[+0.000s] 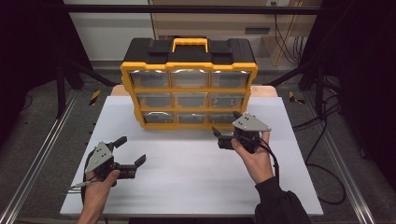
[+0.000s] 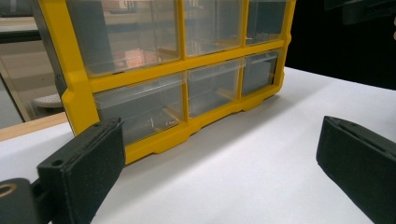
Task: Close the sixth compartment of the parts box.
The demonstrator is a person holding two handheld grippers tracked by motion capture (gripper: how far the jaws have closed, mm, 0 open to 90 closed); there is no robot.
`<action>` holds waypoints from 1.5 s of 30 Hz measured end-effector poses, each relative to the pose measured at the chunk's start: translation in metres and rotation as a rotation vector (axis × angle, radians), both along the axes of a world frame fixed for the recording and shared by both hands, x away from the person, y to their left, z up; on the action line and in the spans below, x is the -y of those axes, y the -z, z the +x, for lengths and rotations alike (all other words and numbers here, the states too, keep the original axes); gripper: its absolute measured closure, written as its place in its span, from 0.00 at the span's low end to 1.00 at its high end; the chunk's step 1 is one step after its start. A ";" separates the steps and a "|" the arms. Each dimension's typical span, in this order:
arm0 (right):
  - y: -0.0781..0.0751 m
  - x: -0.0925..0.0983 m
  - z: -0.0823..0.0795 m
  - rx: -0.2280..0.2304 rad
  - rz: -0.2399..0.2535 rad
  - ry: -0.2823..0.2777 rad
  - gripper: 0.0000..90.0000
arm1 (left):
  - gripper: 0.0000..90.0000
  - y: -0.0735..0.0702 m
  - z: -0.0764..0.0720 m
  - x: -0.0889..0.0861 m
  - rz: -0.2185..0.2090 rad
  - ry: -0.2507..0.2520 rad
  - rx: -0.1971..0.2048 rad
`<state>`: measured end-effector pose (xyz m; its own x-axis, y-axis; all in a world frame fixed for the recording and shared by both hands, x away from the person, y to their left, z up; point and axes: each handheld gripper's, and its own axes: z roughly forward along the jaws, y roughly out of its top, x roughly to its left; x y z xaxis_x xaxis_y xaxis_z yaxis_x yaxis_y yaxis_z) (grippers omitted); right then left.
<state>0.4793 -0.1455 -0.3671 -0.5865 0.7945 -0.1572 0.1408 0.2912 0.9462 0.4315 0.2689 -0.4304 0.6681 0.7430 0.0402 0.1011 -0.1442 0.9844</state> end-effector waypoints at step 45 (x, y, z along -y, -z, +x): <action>0.028 0.079 -0.066 0.019 0.124 -0.041 0.04 | 0.01 -0.004 -0.010 -0.008 0.006 -0.016 0.014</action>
<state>0.4136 -0.2247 -0.3950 -0.6168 0.7840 -0.0703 0.1133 0.1768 0.9777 0.4213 0.2767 -0.4260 0.6553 0.7534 0.0540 0.0897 -0.1486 0.9848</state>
